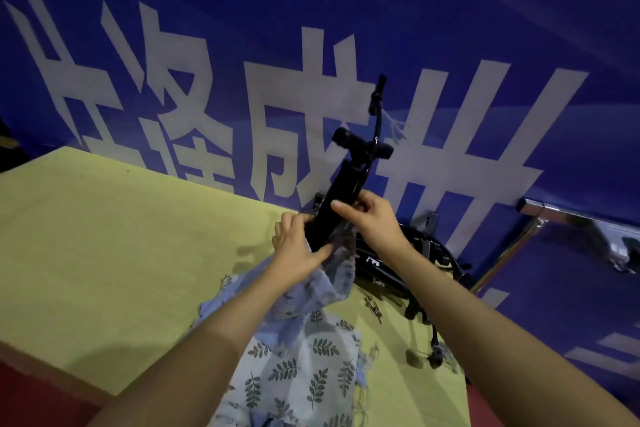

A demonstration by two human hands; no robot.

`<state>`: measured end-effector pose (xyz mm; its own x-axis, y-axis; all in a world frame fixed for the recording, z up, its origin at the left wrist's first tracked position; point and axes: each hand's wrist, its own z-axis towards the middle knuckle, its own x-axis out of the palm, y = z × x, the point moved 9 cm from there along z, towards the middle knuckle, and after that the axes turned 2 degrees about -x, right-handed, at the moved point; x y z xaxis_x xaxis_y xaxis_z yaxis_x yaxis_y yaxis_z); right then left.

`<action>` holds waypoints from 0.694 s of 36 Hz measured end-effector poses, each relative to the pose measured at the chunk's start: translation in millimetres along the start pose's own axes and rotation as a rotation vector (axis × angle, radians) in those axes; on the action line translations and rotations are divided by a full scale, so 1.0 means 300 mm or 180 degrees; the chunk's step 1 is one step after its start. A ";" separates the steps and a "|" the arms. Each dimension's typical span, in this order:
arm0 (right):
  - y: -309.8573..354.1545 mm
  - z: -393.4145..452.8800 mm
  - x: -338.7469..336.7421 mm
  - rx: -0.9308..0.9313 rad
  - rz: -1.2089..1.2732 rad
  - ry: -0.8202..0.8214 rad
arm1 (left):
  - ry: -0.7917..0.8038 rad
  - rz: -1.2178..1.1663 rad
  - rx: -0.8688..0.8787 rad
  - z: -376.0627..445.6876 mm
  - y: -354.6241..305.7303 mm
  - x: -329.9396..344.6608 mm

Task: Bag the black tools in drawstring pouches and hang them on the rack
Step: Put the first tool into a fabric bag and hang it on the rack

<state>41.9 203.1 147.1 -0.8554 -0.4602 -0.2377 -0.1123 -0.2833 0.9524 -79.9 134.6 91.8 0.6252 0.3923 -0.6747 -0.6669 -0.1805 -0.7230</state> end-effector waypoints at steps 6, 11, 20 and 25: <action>-0.047 -0.015 0.067 -0.0108 -0.0973 0.0041 | -0.0052 -0.1330 -0.0217 0.003 0.010 -0.063; -0.126 -0.041 0.119 0.0116 -0.1541 0.0161 | -0.0789 -0.2147 -0.0055 0.006 -0.021 -0.196; -0.122 -0.035 0.152 0.0349 -0.1542 0.0670 | -0.0656 -0.0725 0.1009 0.006 -0.190 -0.243; -0.133 -0.039 0.084 0.0382 -0.1479 0.0607 | -0.0931 -0.0404 0.1318 -0.006 -0.206 -0.250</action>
<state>30.7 192.9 100.7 -0.5952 -0.4572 -0.6608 -0.5254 -0.4008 0.7506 -85.1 114.7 186.8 0.6116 0.6341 -0.4731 -0.7347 0.2334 -0.6370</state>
